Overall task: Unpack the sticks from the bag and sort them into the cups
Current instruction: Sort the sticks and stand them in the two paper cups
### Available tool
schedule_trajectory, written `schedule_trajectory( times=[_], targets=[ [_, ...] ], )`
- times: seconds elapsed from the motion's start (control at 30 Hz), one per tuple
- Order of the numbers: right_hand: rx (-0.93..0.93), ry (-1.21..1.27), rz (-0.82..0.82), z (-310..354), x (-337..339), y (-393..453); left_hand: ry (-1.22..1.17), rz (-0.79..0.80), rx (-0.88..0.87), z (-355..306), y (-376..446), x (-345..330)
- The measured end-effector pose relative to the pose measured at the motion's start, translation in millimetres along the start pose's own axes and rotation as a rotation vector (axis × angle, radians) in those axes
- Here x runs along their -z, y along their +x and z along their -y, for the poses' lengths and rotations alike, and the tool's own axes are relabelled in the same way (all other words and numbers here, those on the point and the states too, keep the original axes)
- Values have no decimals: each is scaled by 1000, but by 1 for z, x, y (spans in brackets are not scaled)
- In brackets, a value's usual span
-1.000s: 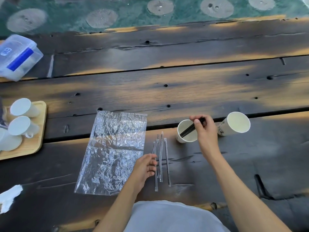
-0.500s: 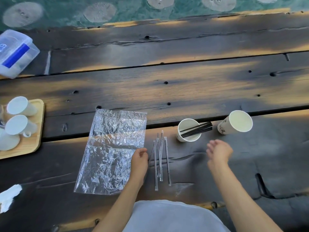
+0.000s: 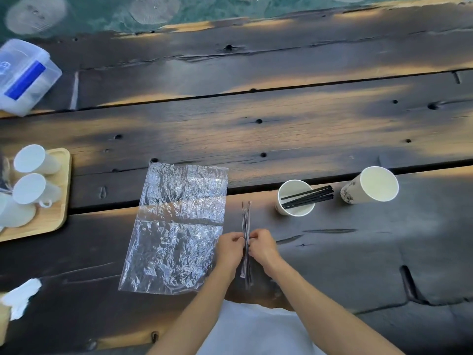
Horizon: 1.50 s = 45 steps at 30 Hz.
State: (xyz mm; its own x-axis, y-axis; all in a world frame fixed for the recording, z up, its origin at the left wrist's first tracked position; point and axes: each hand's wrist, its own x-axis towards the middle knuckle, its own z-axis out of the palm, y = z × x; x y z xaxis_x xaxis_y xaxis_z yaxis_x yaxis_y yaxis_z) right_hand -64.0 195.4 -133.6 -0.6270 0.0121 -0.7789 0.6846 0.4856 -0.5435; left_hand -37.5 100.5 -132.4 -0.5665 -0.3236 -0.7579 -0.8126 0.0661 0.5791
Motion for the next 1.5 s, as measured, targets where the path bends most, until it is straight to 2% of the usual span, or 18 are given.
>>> schedule_trajectory(
  times=[0.13, 0.33, 0.5, 0.6, 0.8, 0.97, 1.13, 1.3, 1.5],
  targets=[
    [26, 10, -24, -1, 1, -1, -78, -12, -16, -9, -14, 0],
    [109, 84, -6, 11, 18, -19, -392, 52, 119, -15, -22, 8],
    [250, 128, 11, 23, 32, -42, -554, 184, 85, -18, -37, 20],
    [330, 125, 19, 27, 37, -53, -540, 227, 3, -18, -45, 25],
    [366, 187, 75, 29, 48, -69, -340, 150, -190, -19, -57, 25],
    [403, 236, 91, 37, 65, -84, -428, 277, -272, -29, -77, 18],
    [424, 369, 234, 42, 95, -98, -366, 385, -337, -41, -90, 20],
    [498, 399, 127, 30, 120, -105, -249, 514, -418, -58, -105, 12],
    [491, 556, 59, 10, 139, -118, -65, 593, -399, -72, -104, -8]
  ],
)
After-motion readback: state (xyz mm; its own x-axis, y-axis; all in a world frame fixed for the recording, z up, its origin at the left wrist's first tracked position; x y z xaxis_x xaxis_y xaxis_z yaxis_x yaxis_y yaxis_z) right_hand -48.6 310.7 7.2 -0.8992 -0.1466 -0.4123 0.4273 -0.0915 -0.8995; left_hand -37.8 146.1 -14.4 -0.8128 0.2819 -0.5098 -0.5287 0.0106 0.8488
